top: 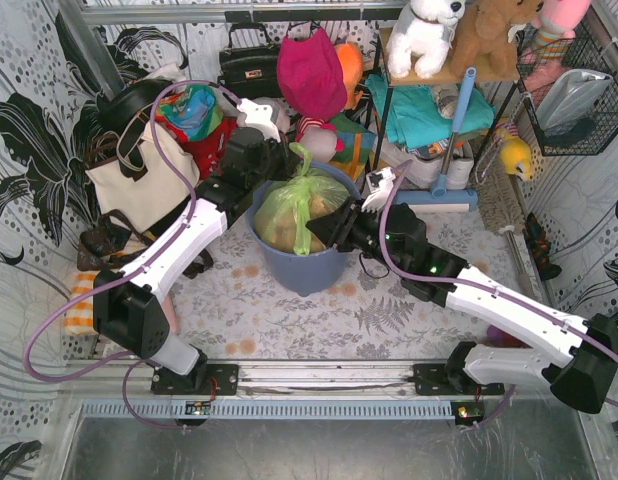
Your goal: Tie the trash bag
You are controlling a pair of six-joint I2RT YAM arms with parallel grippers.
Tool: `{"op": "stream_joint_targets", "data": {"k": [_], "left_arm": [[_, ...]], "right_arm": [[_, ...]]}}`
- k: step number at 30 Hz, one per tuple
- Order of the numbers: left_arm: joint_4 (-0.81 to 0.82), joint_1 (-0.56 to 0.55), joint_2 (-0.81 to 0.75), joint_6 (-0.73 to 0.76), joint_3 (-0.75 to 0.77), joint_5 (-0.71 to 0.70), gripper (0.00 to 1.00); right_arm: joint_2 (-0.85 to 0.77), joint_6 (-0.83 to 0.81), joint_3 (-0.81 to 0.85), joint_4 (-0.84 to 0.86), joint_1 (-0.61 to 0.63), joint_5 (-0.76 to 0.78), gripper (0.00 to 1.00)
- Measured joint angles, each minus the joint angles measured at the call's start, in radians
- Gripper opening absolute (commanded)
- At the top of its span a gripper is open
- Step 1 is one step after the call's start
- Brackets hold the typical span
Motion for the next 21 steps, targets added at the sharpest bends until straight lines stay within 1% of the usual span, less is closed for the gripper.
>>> {"op": "stream_joint_targets", "data": {"k": [9,11,14,16,21], "left_arm": [[-0.001,0.000,0.000,0.000,0.000,0.000,0.00],[-0.001,0.000,0.000,0.000,0.000,0.000,0.00],[-0.001,0.000,0.000,0.000,0.000,0.001,0.00],[-0.001,0.000,0.000,0.000,0.000,0.000,0.00],[-0.001,0.000,0.000,0.000,0.000,0.000,0.00]], "right_arm": [[0.047,0.007,0.000,0.082,-0.003,-0.049,0.27],[0.052,0.007,0.001,0.089,-0.003,-0.056,0.16],[0.055,0.009,0.002,0.092,-0.003,-0.066,0.03],[0.055,0.011,0.002,0.100,-0.003,-0.075,0.00],[0.053,0.023,0.000,0.172,-0.003,-0.102,0.00]]}}
